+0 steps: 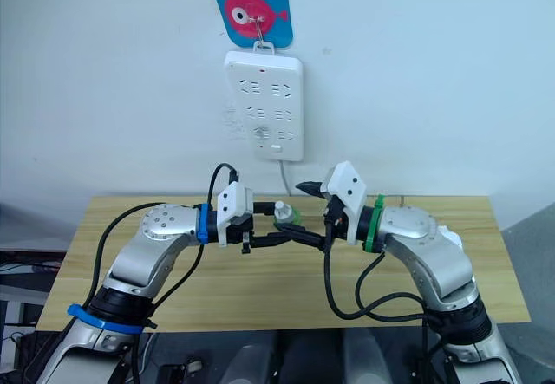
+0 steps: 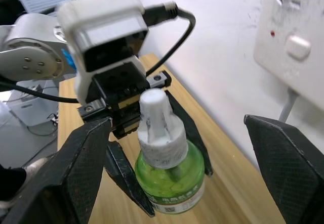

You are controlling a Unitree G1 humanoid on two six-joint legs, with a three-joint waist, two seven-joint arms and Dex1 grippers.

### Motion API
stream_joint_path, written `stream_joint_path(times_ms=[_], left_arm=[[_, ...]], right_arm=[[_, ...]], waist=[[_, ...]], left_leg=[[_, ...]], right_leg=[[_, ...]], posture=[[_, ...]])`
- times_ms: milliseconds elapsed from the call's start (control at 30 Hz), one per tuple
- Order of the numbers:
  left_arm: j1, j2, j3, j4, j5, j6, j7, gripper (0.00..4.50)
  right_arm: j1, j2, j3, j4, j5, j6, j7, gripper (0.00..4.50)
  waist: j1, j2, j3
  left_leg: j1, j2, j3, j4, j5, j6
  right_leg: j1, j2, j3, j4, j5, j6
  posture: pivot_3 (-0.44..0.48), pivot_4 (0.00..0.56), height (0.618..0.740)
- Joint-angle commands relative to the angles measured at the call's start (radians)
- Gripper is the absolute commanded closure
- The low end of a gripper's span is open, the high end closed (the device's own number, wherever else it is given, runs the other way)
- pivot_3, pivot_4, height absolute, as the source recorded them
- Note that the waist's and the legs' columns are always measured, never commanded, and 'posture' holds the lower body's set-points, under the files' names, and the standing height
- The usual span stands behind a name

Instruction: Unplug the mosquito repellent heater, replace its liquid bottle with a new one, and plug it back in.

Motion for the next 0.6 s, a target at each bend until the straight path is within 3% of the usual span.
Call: stream_joint_path(times_ms=[33,333,500,600], left_arm=[[-0.010,-0.009,0.006,-0.024,-0.008,-0.009,0.002,2.26],[0.013,-0.007,0.008,-0.047,-0.011,-0.004,0.003,2.26],[0.025,-0.002,0.008,-0.058,-0.015,0.000,0.001,2.26],[0.038,0.001,0.001,-0.091,-0.040,0.020,-0.021,2.26]], right_arm=[[0.002,0.002,0.013,-0.035,-0.002,-0.013,-0.014,0.48],[-0.011,0.007,0.005,-0.045,0.035,-0.025,-0.004,3.41],[-0.023,0.000,0.010,-0.022,0.047,-0.049,0.042,3.40],[-0.095,-0.024,0.047,0.044,0.066,-0.116,0.210,3.40]], waist=[[-0.004,0.000,0.000],[-0.018,0.000,0.000],[-0.017,0.000,0.000],[-0.018,0.000,0.000]], left_leg=[[0.000,0.000,0.000,0.000,0.000,0.000],[0.000,0.000,0.000,0.000,0.000,0.000],[0.000,0.000,0.000,0.000,0.000,0.000],[0.000,0.000,0.000,0.000,0.000,0.000]], right_leg=[[0.000,0.000,0.000,0.000,0.000,0.000],[0.000,0.000,0.000,0.001,0.000,0.000],[0.000,0.000,0.000,0.000,0.000,0.000],[0.000,0.000,0.000,0.001,0.000,0.000]], posture=[[-0.009,0.237,0.740],[0.001,0.238,0.740],[0.009,0.234,0.740],[0.005,0.235,0.740]])
